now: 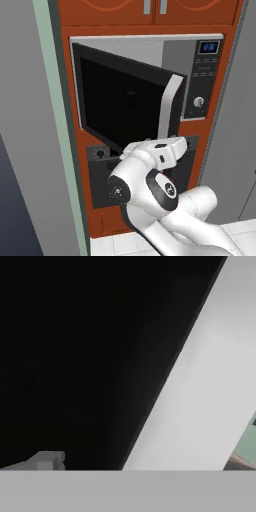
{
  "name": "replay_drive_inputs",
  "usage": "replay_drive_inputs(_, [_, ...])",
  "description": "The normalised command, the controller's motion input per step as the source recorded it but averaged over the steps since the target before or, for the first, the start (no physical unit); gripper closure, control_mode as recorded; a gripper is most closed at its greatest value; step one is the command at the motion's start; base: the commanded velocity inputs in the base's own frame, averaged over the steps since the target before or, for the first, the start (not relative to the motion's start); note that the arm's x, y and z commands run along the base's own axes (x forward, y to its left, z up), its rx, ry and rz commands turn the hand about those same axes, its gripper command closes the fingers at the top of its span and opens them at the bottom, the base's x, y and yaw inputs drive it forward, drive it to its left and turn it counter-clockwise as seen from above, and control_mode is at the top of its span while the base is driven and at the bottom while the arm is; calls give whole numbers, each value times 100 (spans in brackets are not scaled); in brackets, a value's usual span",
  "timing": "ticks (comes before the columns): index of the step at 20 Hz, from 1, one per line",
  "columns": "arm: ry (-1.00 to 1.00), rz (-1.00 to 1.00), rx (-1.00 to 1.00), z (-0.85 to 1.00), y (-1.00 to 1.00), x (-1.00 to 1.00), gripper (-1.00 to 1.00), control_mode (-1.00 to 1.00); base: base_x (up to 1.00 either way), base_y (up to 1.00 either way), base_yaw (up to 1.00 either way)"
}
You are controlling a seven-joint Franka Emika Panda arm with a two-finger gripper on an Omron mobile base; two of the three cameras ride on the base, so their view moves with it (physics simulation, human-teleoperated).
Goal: Pick the mug from the counter and place it inside the microwave. Then close the microwave.
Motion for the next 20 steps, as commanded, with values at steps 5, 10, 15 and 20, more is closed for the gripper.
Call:
replay_drive_inputs(5, [11, 14, 2, 0, -50, 34, -100, -100, 0, 0, 0])
replay_drive_inputs(10, [12, 11, 0, 0, -43, 41, -100, -100, 0, 0, 0])
replay_drive_inputs(15, [7, 9, 0, 0, -32, 49, -100, -100, 0, 0, 0])
replay_drive_inputs(20, [1, 10, 1, 0, -30, 49, -100, -100, 0, 0, 0])
